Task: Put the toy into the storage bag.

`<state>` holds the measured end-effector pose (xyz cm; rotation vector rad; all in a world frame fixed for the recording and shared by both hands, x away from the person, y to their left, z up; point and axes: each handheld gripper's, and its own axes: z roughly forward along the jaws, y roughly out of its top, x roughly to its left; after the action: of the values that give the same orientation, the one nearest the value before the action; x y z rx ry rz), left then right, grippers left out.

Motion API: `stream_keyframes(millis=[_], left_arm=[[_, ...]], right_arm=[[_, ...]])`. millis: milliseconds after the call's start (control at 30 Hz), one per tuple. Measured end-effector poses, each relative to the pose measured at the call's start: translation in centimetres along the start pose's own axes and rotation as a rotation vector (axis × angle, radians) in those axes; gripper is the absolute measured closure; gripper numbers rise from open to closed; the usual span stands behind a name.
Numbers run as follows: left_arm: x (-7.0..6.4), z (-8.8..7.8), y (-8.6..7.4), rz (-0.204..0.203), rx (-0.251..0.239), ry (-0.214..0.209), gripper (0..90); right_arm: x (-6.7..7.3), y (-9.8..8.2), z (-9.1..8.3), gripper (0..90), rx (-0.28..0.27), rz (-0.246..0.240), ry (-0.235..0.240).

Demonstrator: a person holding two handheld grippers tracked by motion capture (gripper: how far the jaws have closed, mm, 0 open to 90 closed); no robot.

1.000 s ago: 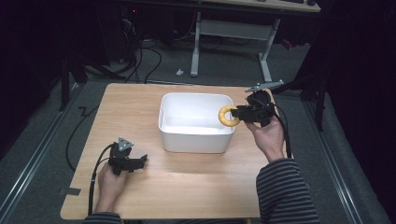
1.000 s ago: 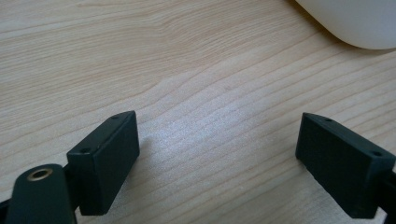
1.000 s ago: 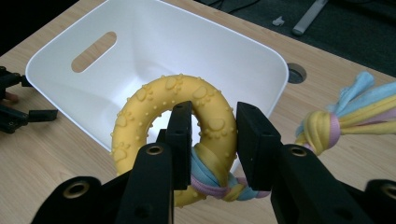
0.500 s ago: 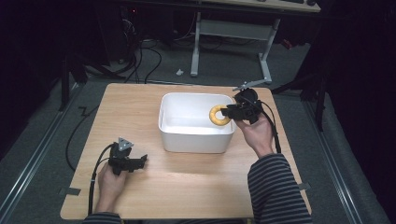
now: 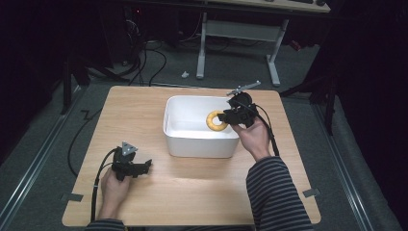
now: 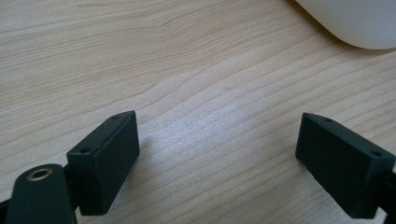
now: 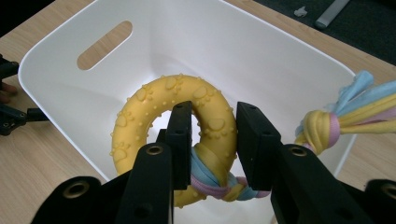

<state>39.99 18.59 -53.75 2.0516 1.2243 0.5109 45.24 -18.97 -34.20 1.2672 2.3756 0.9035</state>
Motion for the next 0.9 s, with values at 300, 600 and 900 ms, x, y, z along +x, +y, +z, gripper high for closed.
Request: stream_keyframes(millis=[300, 600, 900], left_arm=[[0.0, 0.0, 0.0, 0.0, 0.0, 0.0, 13.6], [0.0, 0.0, 0.0, 0.0, 0.0, 0.0, 13.6], [0.0, 0.0, 0.0, 0.0, 0.0, 0.0, 13.6]], right_arm=[[0.2, 0.1, 1.3, 68.3, 0.019, -0.005, 0.009], [0.4, -0.2, 2.2, 68.2, 0.044, -0.005, 0.018], [0.4, -0.4, 2.7, 68.2, 0.065, -0.01, 0.022]])
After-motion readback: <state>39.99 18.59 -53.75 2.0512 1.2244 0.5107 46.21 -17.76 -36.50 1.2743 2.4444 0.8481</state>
